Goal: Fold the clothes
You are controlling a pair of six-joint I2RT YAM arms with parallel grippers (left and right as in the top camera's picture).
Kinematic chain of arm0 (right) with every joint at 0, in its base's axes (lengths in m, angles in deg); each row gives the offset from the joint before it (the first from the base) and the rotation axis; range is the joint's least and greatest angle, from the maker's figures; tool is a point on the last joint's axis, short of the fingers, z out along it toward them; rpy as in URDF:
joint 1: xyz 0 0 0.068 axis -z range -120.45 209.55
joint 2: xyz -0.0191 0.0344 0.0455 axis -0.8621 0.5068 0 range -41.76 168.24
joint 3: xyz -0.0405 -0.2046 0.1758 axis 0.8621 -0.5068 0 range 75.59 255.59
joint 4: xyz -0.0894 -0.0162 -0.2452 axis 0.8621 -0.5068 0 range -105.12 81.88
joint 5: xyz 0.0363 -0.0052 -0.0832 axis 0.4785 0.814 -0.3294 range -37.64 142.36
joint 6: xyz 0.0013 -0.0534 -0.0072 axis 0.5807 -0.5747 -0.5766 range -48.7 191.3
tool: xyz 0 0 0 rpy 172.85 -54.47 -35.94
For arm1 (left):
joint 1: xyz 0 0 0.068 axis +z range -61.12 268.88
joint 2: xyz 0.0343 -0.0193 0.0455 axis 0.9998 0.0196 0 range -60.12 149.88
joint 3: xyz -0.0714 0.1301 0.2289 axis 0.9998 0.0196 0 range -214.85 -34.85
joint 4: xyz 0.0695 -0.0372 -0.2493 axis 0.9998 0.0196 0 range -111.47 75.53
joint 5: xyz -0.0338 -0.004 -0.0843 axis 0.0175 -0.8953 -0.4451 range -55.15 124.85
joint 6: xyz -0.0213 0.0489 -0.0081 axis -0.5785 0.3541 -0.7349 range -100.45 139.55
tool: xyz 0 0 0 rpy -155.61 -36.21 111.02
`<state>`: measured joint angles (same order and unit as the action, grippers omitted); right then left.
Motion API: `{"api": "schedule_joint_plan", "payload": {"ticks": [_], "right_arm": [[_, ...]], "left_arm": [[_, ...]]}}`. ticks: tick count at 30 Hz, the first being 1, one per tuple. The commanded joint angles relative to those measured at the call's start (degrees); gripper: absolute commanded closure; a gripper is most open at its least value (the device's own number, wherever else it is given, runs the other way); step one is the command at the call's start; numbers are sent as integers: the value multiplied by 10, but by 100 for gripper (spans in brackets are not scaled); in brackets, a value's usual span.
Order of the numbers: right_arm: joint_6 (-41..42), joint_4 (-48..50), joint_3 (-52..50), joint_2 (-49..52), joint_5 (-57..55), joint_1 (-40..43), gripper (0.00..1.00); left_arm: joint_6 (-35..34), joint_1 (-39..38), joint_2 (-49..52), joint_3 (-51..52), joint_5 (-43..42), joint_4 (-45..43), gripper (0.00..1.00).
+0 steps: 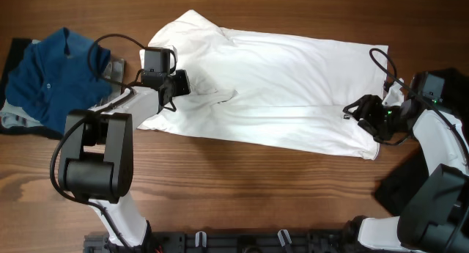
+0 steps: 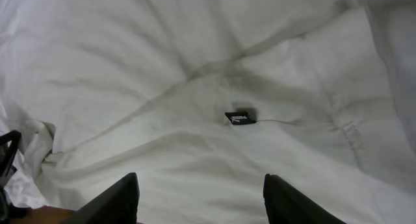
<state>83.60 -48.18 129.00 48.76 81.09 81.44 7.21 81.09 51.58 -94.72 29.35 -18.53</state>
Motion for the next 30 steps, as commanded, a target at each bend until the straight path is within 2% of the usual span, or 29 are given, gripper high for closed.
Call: {"api": "schedule_joint_plan", "payload": {"ticks": [1,2,4,7,11,15,23,26,29,30], "right_arm": [[-1,-1,9,-11,9,-3,38],[-1,-1,9,-11,9,-3,38],[-1,-1,9,-11,9,-3,38],[-1,-1,9,-11,9,-3,38],[-1,-1,9,-11,9,-3,38],[-1,0,9,-11,9,-3,38],[-1,0,9,-11,9,-3,38],[-1,0,9,-11,9,-3,38],[-1,0,9,-11,9,-3,38],[-1,0,9,-11,9,-3,38]], "left_arm": [[3,2,17,1,-26,7,73],[3,3,15,1,-26,7,67],[3,7,9,1,-26,7,62],[3,13,-6,1,-26,7,62],[3,17,-22,1,-26,7,67],[1,14,-21,1,-38,14,76],[1,11,-21,1,-52,32,85],[1,11,-21,1,-54,35,86],[1,13,-23,1,-54,32,80],[1,15,-26,1,-54,31,82]]}}
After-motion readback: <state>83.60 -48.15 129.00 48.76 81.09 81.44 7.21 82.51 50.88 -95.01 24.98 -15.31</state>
